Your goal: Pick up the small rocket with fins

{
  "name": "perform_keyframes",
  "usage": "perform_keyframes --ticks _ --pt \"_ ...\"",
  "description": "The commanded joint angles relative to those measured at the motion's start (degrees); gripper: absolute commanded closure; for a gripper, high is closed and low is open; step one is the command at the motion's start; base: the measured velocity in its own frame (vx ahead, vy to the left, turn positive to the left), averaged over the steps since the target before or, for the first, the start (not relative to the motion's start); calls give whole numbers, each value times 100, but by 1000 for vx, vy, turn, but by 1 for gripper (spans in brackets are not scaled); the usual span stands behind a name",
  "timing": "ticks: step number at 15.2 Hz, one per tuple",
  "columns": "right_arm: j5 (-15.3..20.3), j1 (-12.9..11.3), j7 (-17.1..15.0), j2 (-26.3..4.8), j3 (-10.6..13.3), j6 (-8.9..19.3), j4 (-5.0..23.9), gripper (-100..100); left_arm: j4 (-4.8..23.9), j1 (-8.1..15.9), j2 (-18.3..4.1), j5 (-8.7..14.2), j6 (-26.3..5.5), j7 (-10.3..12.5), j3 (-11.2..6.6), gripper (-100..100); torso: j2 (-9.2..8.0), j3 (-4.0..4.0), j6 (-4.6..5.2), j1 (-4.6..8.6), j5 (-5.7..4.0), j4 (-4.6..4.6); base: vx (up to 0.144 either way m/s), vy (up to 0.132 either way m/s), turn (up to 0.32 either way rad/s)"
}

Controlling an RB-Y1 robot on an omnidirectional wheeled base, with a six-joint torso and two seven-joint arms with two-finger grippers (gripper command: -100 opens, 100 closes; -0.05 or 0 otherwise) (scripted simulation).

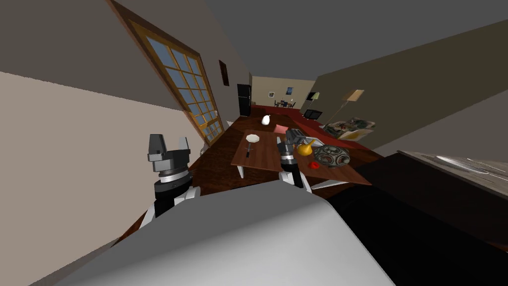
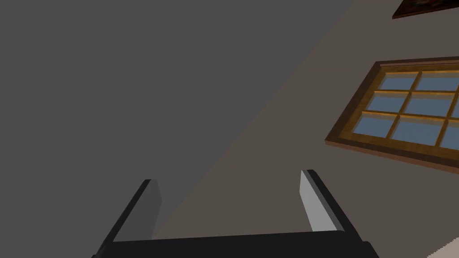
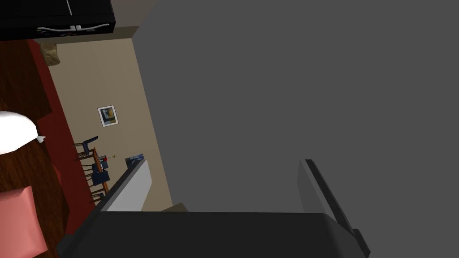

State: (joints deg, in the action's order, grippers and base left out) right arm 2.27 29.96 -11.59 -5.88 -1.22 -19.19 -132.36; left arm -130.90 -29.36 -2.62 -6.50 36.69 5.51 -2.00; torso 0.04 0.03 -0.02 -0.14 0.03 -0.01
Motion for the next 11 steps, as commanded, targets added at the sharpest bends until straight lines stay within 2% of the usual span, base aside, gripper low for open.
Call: perform_keyframes --ticks 1,2,4,5,6,7,8,9,10,11 --pt "-247 24 -201 -277 -189 223 154 -100 0 0 0 0 0 0 0 0 0 0 0 0 0 0 11 41 135" --pt "-247 24 -201 -277 -189 223 154 -100 0 0 0 0 0 0 0 0 0 0 0 1 0 0 10 36 108" --pt "-588 78 -459 -544 -401 550 414 -100 0 0 0 0 0 0 0 0 0 0 -1 1 0 0 12 52 244" --pt "-600 78 -459 -544 -401 558 414 -100 0 1 0 0 0 0 1 0 2 1 -4 -5 0 -1 15 56 199" --pt "-766 108 -605 -662 -521 747 561 -100 0 0 0 0 0 0 0 0 2 1 0 -7 1 -1 20 64 185" --pt "-800 108 -605 -662 -521 747 561 -100 0 0 0 0 0 0 0 0 4 2 -1 -9 1 -1 20 55 170" --pt "-976 141 -761 -771 -648 950 719 -100 0 0 0 0 0 0 0 0 4 2 0 -7 2 -1 15 53 243" --pt "-1013 141 -761 -771 -648 950 719 -100 0 0 0 0 0 0 0 0 3 2 -2 -5 1 -1 16 46 178" --pt "-1215 176 -926 -870 -783 1141 887 -100 0 0 0 0 0 0 0 0 2 1 1 -4 1 -1 21 53 217" --pt "-1238 176 -926 -870 -783 1165 887 -100 0 0 0 0 0 0 0 0 3 2 -2 -5 1 -1 19 51 194"
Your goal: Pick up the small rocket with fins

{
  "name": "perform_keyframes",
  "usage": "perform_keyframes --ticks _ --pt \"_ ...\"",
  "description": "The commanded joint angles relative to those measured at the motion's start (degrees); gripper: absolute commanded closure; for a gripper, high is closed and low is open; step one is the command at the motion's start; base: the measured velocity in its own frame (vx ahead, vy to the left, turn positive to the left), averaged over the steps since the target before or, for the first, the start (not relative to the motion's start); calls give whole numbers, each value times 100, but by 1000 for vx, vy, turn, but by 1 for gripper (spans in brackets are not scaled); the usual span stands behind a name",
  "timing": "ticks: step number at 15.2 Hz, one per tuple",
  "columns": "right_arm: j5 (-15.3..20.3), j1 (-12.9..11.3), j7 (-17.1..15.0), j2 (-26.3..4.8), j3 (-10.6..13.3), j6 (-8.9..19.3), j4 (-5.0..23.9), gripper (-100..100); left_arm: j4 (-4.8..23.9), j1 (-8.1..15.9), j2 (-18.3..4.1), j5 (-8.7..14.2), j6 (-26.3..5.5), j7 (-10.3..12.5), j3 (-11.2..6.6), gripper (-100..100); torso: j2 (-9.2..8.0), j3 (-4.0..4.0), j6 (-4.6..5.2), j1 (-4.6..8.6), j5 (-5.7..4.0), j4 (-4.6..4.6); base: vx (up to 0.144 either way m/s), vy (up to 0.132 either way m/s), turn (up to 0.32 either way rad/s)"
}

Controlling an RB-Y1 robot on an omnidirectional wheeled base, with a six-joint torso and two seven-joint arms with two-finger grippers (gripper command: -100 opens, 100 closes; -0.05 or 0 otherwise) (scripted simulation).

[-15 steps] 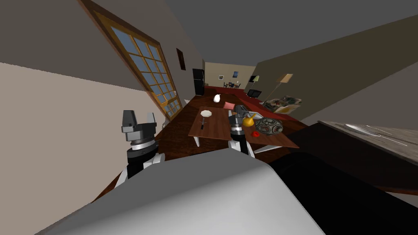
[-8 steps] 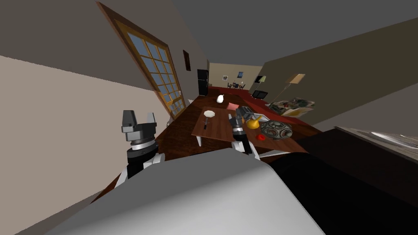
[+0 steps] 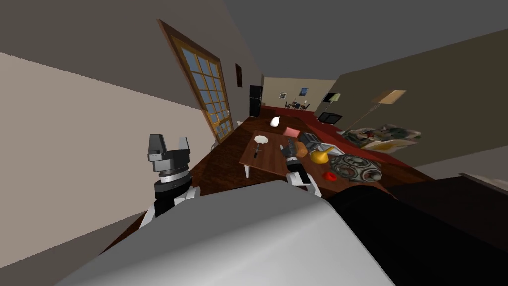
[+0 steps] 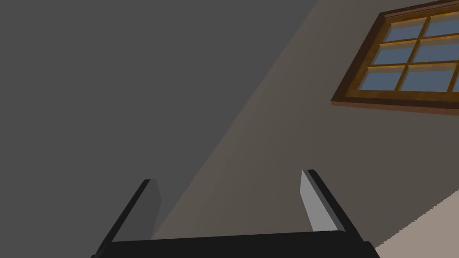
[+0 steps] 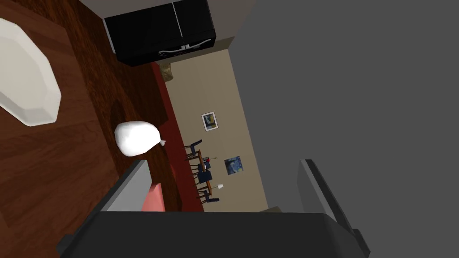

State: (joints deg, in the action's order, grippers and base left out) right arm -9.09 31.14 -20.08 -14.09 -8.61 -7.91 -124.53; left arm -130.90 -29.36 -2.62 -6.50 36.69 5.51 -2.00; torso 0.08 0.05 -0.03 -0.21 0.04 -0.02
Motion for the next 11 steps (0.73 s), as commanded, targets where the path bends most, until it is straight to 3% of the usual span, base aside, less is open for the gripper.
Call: perform_keyframes --ticks 1,2,3,4,9,11 --pt "-286 96 -251 -141 -185 262 280 -100 0 0 0 0 0 0 0 0 0 0 0 0 0 0 22 59 277" --pt "-340 96 -251 -141 -185 262 280 -100 0 0 0 0 0 0 0 0 0 0 -1 -1 1 0 24 52 213" --pt "-528 135 -432 -224 -332 497 435 -100 0 0 0 0 0 0 0 0 0 0 1 0 0 0 29 59 255" --pt "-588 135 -432 -224 -332 497 465 -100 0 0 0 0 0 0 0 0 1 1 -1 -3 0 -1 27 56 209" --pt "-1253 259 -1011 -430 -797 1163 985 -100 0 0 0 0 0 0 0 0 2 1 0 -2 1 -1 28 57 259" --pt "-1384 259 -1011 -430 -797 1253 1056 -100 0 0 0 0 0 0 0 0 2 1 0 -3 1 0 29 44 144"
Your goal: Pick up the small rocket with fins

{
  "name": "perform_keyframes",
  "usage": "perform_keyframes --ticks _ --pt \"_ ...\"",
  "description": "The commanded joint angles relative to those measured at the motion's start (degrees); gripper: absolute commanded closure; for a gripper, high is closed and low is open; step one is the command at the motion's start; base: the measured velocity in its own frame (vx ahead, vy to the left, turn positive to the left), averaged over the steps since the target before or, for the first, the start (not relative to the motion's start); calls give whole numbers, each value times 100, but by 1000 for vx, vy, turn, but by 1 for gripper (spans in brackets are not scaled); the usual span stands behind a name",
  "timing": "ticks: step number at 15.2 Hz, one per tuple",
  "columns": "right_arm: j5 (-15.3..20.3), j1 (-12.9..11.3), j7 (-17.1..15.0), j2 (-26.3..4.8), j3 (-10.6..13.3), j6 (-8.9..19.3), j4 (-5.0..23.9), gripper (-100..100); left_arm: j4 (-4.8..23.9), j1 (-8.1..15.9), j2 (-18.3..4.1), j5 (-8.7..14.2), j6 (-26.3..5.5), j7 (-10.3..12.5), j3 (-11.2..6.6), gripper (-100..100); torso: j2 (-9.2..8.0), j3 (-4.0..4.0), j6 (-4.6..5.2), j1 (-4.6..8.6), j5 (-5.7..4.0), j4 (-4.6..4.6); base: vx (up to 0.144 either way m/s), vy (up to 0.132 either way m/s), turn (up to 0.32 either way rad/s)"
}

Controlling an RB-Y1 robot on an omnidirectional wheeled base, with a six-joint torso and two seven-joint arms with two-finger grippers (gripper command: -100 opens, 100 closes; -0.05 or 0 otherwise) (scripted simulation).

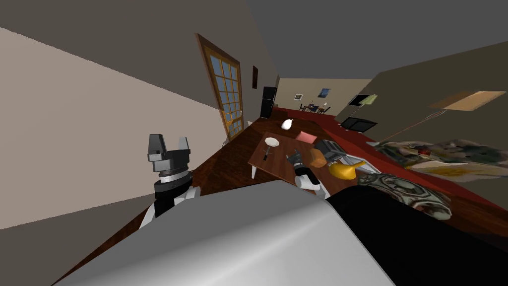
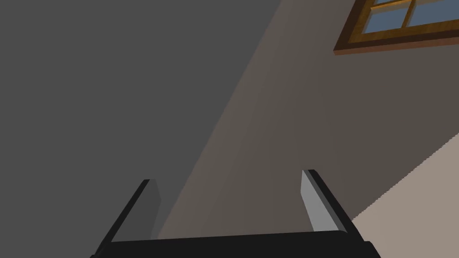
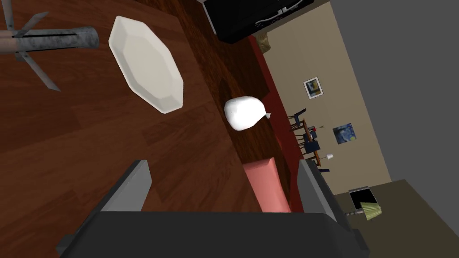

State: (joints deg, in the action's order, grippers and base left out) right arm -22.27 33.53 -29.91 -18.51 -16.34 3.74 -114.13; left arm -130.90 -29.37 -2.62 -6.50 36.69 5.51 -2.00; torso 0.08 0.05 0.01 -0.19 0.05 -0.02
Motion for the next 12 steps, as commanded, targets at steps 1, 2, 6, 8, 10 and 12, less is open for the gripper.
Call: perform_keyframes --ticks 1,2,6,8,10,12 --pt "-286 63 -229 -43 -185 286 222 -100 0 0 0 0 0 0 0 0 0 0 0 0 0 0 34 40 212" --pt "-345 63 -229 -43 -185 354 222 -100 0 1 0 0 0 0 1 0 1 0 -4 1 -1 0 32 39 235" --pt "-629 108 -433 -91 -347 624 432 -100 0 0 0 0 0 0 0 0 0 0 -1 1 0 0 30 36 150" --pt "-918 153 -639 -134 -511 897 644 -100 0 1 0 0 0 0 0 0 -4 -3 -4 4 -1 1 27 33 240" --pt "-1163 198 -846 -171 -675 1100 857 -100 0 0 0 0 0 0 0 0 -4 -3 -1 6 -1 1 26 24 167" --pt "-1347 244 -1044 -202 -838 1375 1022 -100 0 1 0 0 0 0 0 0 -1 -1 -4 4 -1 1 42 37 294"
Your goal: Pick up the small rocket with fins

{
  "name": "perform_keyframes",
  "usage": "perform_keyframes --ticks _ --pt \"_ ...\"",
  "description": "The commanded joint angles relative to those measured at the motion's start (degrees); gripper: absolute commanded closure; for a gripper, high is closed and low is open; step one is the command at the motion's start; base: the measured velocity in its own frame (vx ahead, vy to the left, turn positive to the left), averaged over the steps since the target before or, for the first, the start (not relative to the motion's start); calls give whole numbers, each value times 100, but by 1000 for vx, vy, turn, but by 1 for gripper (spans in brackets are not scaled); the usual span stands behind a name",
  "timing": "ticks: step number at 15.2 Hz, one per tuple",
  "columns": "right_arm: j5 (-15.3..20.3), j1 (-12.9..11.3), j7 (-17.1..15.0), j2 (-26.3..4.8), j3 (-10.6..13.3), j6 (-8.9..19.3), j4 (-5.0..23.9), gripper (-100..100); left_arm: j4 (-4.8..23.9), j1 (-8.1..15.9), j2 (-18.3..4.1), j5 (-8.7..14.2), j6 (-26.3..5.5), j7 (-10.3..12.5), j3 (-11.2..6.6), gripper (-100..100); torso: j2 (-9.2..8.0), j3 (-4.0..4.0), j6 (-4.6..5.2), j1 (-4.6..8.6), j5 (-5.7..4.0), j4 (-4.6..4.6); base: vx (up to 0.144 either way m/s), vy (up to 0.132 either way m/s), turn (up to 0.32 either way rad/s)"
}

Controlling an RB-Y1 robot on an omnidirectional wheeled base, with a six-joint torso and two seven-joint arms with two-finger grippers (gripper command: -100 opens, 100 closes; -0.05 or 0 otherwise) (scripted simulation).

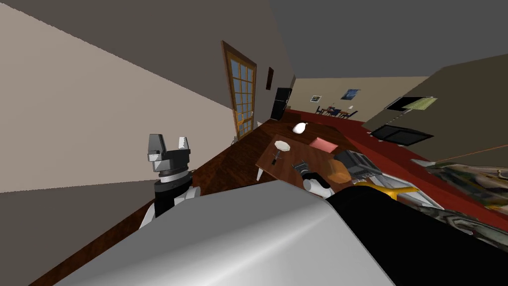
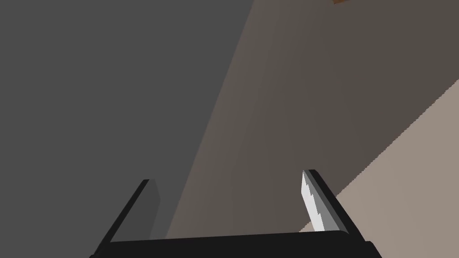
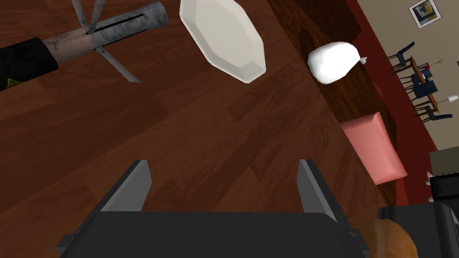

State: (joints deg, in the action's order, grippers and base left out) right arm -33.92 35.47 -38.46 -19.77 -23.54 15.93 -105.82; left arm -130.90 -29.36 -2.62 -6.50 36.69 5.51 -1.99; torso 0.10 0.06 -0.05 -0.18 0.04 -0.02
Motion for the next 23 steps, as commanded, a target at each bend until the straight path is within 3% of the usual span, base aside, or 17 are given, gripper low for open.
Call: perform_keyframes --ticks 1,2,3,5,6,7,8,13,14,15,16,18,21,23 --pt "-286 50 -198 -76 -118 231 241 -100 0 0 0 0 0 0 0 0 0 0 0 0 0 0 47 41 270" --pt "-338 50 -198 -76 -118 231 241 -100 0 -1 0 0 0 0 0 0 1 1 3 0 0 -1 34 28 59" --pt "-535 96 -405 -102 -281 470 454 -100 0 -1 0 0 0 0 -1 0 -1 0 7 1 1 0 34 36 178" --pt "-632 96 -405 -102 -281 509 454 -100 0 -1 0 0 0 0 0 0 -2 -1 2 0 0 0 32 26 179" --pt "-836 141 -611 -123 -441 779 666 -100 0 -1 0 0 0 0 -1 0 -4 -2 6 3 0 0 33 23 269" --pt "-926 141 -611 -123 -441 785 666 -100 0 0 0 0 0 0 0 0 -4 -2 1 4 -1 1 38 20 257" --pt "-1099 186 -809 -139 -599 941 876 -100 0 -1 0 0 0 0 -1 0 -3 -1 3 5 0 0 50 30 300" --pt "-1507 230 -1014 -151 -754 1331 1083 -100 0 -1 0 0 0 0 -1 0 -1 0 3 4 0 0 40 17 177" --pt "-1677 274 -1210 -159 -905 1598 1286 -100 0 -1 0 0 0 0 -1 0 -4 -2 7 6 0 0 39 15 247" --pt "-1792 274 -1210 -159 -905 1598 1286 -100 0 0 0 0 0 0 0 0 -3 -2 2 7 -1 1 44 11 270" --pt "-1986 317 -1387 -163 -1053 1746 1485 -100 0 -1 0 0 0 0 -1 0 -1 -1 3 7 -1 0 55 12 325" --pt "-2071 317 -1402 -163 -1053 1860 1485 -100 0 -1 0 0 0 0 -1 0 3 2 4 7 -1 -1 49 4 152" --pt "-2504 399 -1768 -161 -1333 2254 1866 -100 0 -1 0 0 0 0 -1 0 -1 0 3 7 -1 0 42 5 245" --pt "-2607 399 -1768 -161 -1333 2362 1866 -100 0 -1 -1 0 0 0 -1 0 0 0 5 11 -1 0 43 -10 144"
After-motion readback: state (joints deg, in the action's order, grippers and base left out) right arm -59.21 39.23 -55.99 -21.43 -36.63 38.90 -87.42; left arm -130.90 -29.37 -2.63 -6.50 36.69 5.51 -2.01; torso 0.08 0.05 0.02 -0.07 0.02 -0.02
